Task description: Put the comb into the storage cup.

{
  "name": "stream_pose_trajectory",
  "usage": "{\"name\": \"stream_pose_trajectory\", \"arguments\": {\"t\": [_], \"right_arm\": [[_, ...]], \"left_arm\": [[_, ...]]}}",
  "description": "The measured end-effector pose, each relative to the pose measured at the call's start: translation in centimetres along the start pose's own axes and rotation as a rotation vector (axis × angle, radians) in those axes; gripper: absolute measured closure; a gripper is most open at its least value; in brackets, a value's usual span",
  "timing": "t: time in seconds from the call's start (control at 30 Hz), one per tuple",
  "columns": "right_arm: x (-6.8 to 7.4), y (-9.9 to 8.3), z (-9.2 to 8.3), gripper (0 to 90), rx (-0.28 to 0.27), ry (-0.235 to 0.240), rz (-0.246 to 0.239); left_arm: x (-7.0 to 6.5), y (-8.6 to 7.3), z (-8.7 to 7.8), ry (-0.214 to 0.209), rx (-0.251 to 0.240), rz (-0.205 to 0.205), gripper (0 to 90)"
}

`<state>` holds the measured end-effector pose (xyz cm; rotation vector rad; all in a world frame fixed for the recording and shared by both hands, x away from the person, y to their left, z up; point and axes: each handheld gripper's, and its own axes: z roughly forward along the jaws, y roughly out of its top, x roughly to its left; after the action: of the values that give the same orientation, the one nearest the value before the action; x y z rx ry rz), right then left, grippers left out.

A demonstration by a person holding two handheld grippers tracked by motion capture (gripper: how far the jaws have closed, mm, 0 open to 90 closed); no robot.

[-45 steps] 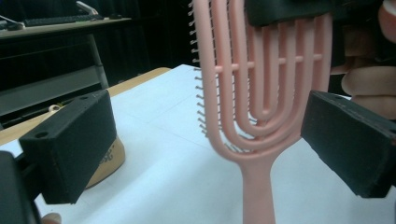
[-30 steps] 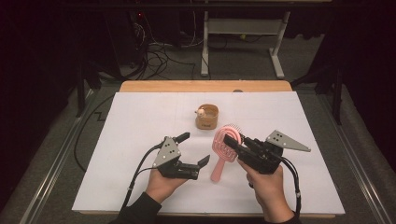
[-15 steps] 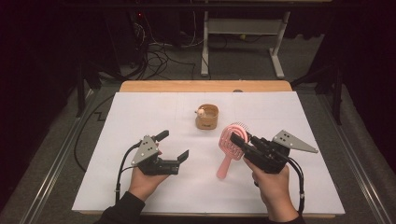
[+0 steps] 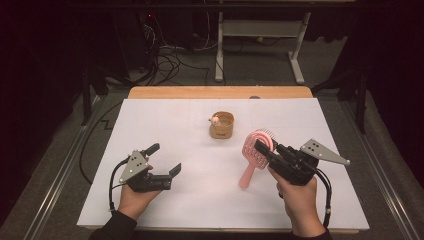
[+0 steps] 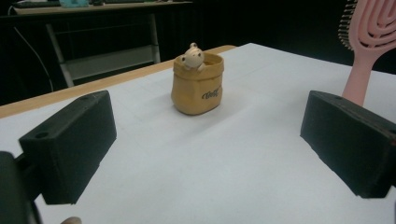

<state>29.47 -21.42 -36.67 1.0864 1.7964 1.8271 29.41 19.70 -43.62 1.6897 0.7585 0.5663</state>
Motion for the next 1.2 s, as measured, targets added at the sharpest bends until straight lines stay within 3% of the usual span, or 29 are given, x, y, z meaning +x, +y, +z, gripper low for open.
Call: {"name": "stream_pose_trajectory", "arguments": {"t": [0.23,0.43,0.7,1.2], "right_arm": [[-0.4,0.2,-0.4,66.5,-0.007,-0.027,-0.013],[-0.7,0.2,-0.7,66.6,-0.011,-0.056,-0.034],[-1.1,0.5,-1.1,66.5,-0.020,-0.077,-0.038],[-0.5,0.8,-0.2,66.4,-0.034,-0.113,-0.087]], "left_arm": [[0.7,-1.2,-0.7,0.026,0.000,-0.021,3.2],[0.9,-1.8,-0.7,0.021,0.034,-0.026,3.2],[1.2,-2.0,-0.9,0.016,0.032,-0.050,3.1],[0.9,-1.7,-0.9,0.002,0.033,-0.030,3.1]]}}
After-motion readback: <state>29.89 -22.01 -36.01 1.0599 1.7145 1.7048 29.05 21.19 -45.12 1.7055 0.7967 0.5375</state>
